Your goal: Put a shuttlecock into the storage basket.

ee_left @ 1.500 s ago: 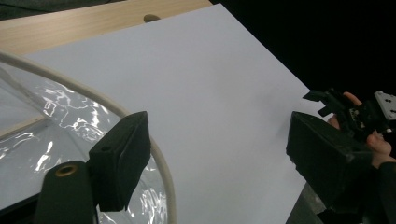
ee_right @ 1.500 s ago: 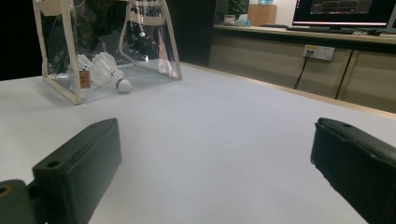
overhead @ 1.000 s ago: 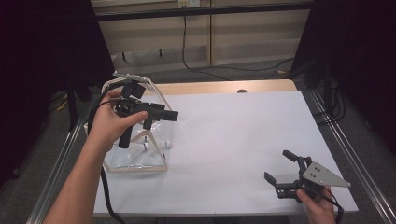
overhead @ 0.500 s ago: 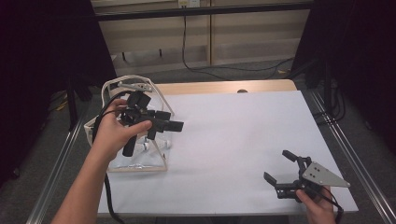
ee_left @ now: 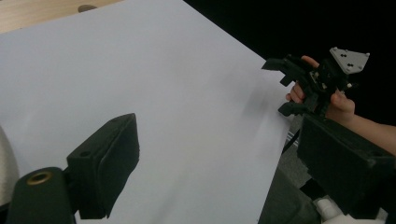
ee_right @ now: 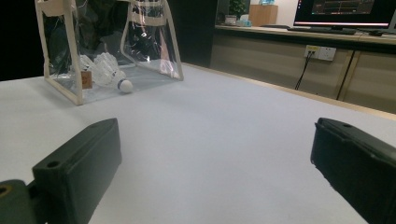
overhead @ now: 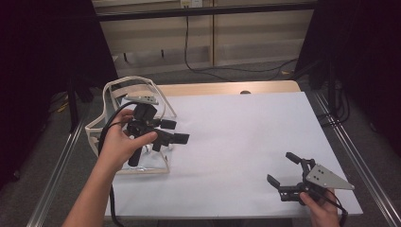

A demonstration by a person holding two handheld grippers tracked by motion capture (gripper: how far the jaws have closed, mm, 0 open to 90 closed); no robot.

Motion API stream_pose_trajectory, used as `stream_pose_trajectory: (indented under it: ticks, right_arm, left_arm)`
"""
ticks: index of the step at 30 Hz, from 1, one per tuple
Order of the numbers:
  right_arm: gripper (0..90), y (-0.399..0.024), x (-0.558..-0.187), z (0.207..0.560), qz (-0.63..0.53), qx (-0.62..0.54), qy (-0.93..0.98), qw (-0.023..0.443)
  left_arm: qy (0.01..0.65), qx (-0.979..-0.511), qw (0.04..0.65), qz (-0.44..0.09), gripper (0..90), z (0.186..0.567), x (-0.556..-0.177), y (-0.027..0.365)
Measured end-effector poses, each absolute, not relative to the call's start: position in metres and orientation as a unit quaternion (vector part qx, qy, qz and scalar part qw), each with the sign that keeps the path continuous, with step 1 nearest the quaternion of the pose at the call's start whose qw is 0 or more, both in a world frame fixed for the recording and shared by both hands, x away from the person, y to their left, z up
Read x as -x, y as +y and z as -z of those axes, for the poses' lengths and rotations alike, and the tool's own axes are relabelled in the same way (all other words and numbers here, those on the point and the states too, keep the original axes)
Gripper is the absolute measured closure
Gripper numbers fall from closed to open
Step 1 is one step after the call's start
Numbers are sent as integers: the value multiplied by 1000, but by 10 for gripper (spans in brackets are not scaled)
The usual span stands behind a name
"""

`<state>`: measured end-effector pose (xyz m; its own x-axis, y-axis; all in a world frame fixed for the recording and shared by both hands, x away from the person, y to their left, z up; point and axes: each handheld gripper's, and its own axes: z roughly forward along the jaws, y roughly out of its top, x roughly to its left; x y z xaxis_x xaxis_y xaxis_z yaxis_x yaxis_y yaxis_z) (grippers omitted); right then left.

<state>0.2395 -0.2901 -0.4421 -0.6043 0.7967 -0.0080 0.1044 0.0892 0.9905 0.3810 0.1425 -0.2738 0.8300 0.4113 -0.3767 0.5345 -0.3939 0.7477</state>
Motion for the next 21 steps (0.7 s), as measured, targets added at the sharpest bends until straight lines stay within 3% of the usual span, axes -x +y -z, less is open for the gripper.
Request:
stream_pose_trajectory:
  ticks: [21]
  right_arm:
    - [14, -290, -239, 442, -587, -333, 677, 295]
  left_arm:
    - [242, -822, 511, 66, 97, 272, -363, 133]
